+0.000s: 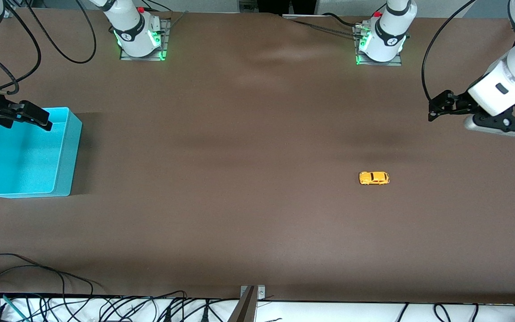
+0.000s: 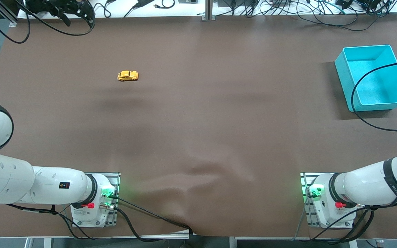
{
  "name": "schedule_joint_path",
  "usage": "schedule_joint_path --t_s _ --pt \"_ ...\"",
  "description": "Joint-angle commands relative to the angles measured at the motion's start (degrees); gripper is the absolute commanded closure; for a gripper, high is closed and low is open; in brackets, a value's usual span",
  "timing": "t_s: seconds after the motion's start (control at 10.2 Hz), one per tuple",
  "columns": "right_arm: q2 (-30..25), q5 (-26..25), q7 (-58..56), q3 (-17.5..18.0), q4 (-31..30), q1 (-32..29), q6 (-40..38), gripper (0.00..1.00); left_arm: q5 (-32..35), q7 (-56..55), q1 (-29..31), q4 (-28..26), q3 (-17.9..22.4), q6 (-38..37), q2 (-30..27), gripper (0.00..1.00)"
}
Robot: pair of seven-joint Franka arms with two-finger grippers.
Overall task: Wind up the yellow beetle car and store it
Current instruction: 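Move the left gripper down over the yellow beetle car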
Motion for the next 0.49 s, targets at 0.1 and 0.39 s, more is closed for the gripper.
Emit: schedule_joint_path --t_s 0.1,0.39 --pt "-0.36 -0.64 -0.19 0.03 -0.18 0.09 -0.46 0.00 -1.35 15.44 0.02 3.72 -0.20 0.39 7.42 0.00" --pt "-0.36 -0.64 -0.19 -0.06 -0.18 0.09 -0.37 0.00 -1.17 26.59 -1.56 2.23 -0.37 4.77 12.69 0.00"
